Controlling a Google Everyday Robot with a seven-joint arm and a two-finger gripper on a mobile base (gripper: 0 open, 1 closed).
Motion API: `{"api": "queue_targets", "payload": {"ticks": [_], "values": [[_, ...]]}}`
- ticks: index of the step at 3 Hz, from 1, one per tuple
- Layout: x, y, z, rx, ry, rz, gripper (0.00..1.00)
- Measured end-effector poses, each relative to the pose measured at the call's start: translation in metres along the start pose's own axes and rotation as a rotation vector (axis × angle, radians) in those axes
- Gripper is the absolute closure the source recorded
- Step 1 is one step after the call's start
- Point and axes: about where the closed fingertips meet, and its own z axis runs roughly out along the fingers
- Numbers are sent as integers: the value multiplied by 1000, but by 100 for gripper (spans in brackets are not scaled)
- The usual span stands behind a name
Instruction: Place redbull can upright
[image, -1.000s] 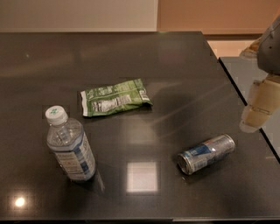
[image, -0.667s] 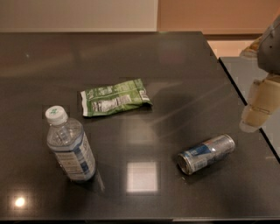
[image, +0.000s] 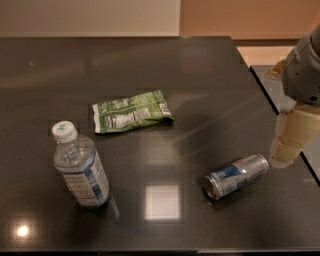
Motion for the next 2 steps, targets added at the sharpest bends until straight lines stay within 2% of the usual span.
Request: {"api": "queue_targets", "payload": {"ticks": [2], "values": [[-3,39,43,-67,22,-187,0]]}}
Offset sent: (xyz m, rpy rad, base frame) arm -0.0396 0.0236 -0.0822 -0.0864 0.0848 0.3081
